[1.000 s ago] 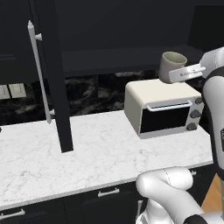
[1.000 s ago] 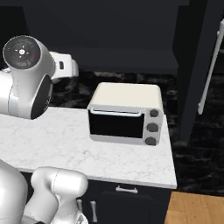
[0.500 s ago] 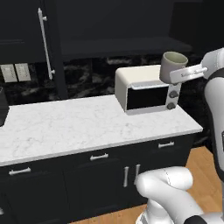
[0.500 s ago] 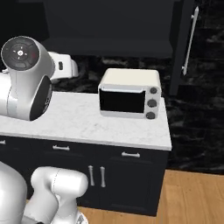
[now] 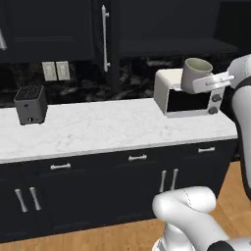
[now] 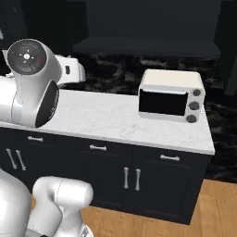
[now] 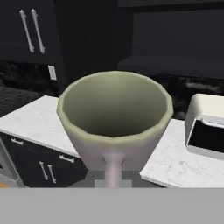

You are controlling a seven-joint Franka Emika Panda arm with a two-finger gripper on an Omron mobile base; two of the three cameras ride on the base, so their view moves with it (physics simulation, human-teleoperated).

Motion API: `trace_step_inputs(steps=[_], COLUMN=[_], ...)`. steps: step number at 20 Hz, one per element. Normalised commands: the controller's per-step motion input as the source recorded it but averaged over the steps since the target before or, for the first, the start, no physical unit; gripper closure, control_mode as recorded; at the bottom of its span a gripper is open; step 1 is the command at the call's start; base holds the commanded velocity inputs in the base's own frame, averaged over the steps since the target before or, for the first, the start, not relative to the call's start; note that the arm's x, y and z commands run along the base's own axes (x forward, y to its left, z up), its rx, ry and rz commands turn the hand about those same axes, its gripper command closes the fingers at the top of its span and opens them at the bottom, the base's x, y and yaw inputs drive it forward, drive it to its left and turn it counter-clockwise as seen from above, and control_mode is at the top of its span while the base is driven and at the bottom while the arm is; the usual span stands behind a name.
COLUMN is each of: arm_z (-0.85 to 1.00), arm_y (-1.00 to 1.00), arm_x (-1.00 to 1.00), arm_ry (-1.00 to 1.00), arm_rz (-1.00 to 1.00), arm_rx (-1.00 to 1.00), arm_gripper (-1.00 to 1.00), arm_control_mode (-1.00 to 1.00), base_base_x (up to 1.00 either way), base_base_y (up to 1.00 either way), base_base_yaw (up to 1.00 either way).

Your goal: Gather all objects into one cabinet and sort the glasses and bowls to opposite sides.

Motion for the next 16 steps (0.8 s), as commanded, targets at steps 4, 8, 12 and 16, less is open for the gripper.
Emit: trace_step_inputs(steps=[4,8,12,16], arm_z=[0.00,0.00,0.00,0.00], arm_y=[0.00,0.00,0.00,0.00], arm_x=[0.00,0.00,0.00,0.00], arm_ry=[0.00,0.00,0.00,0.00], arm_rz=[0.00,0.00,0.00,0.00], arm_rx=[0.00,0.00,0.00,0.00], arm_gripper=[1.00,1.00,1.00,1.00], arm_control_mode=[1.00,1.00,1.00,1.00], base_base_x=[-0.54,-0.37,-0.31,-0.14], base_base_y=[0.97,0.87,0.97,1.00], base_base_yaw=[0.36,0.32,0.33,0.28])
